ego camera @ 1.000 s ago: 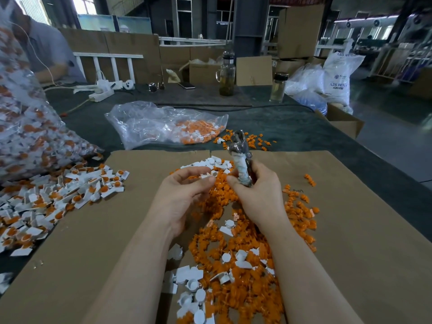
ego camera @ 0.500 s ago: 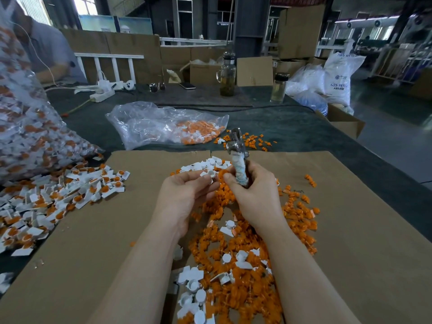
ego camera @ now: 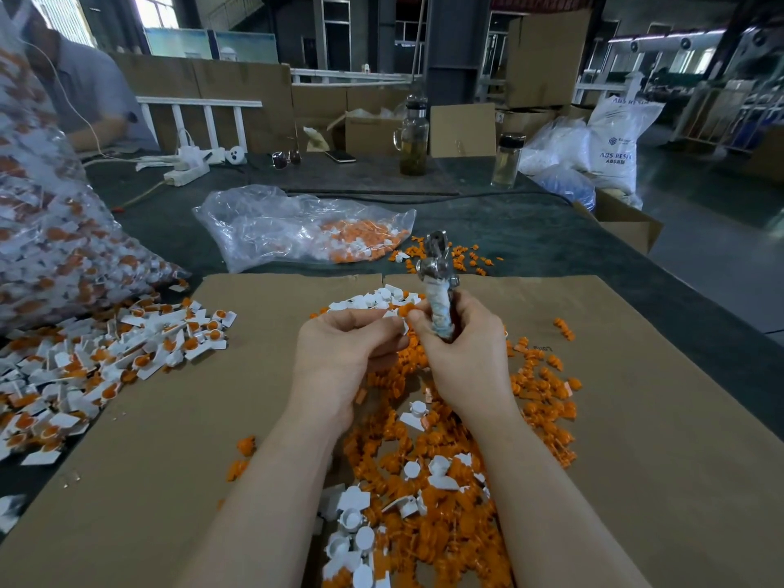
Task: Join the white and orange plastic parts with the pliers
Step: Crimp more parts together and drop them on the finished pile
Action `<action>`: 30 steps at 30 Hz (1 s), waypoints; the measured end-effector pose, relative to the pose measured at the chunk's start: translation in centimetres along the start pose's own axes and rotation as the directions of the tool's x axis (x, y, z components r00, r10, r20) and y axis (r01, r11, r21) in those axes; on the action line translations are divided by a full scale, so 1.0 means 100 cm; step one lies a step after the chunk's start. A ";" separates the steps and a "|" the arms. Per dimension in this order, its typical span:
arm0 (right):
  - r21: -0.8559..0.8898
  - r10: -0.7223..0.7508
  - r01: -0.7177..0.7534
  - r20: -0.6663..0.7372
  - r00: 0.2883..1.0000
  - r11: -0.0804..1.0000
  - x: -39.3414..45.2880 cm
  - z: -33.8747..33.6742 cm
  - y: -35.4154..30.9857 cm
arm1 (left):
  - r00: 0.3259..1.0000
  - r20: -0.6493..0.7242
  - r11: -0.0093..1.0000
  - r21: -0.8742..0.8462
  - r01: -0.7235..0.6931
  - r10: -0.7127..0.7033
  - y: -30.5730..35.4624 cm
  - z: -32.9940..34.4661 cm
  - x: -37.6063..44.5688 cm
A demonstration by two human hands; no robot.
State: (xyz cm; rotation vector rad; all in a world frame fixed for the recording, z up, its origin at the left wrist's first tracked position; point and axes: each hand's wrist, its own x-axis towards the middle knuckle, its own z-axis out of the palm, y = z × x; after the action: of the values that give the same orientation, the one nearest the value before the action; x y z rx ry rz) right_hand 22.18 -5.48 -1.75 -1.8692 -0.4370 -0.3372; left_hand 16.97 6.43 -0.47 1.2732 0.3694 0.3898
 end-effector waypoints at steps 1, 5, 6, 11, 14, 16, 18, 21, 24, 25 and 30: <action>-0.004 -0.003 0.003 -0.007 1.000 1.000 0.000 0.000 0.000 | 1.000 0.000 1.000 0.008 -0.015 0.015 0.000 0.001 -0.001; -0.004 -0.009 0.009 -0.028 1.000 1.000 -0.001 -0.001 -0.001 | 0.997 -0.012 0.997 0.035 -0.071 0.072 0.002 0.003 -0.002; -0.005 -0.009 0.009 -0.030 1.000 1.000 -0.001 -0.001 -0.002 | 0.996 -0.017 0.995 0.047 -0.087 0.088 0.001 0.004 -0.002; -0.028 -0.044 0.042 -0.048 0.998 0.999 -0.002 0.000 -0.002 | 0.991 -0.025 0.990 0.068 -0.127 0.129 0.000 0.006 -0.002; -0.053 -0.062 0.060 -0.047 0.997 0.997 -0.002 0.000 -0.002 | 0.989 -0.025 0.986 0.077 -0.147 0.149 -0.001 0.006 -0.002; -0.055 -0.059 0.057 -0.042 0.997 0.997 -0.002 -0.001 -0.002 | 0.986 -0.033 0.982 0.102 -0.161 0.166 -0.002 0.005 -0.002; -0.070 -0.058 0.055 -0.031 0.998 0.996 -0.001 -0.001 -0.001 | 0.981 -0.047 0.971 0.160 -0.177 0.187 -0.002 0.004 -0.002; -0.118 -0.067 0.066 -0.012 0.998 0.991 0.001 -0.001 -0.001 | 0.975 -0.074 0.959 0.210 -0.189 0.209 -0.003 0.003 0.000; -0.115 -0.070 0.071 0.007 0.997 0.991 0.002 -0.003 -0.002 | 0.966 -0.096 0.947 0.241 -0.213 0.242 -0.004 0.005 0.000; -0.107 -0.065 0.066 0.017 0.998 0.992 0.002 -0.003 -0.002 | 0.963 -0.100 0.943 0.250 -0.220 0.251 -0.004 0.005 0.000; -0.110 -0.061 0.069 0.076 0.995 0.991 0.002 -0.004 -0.002 | 0.959 -0.137 0.943 0.259 -0.208 0.250 -0.005 0.006 -0.001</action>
State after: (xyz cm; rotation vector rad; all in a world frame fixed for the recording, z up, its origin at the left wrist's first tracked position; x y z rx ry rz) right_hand 22.26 -5.77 -1.40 -1.9853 -0.5392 -0.3448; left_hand 17.26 5.75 -0.76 1.5344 0.4221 0.6706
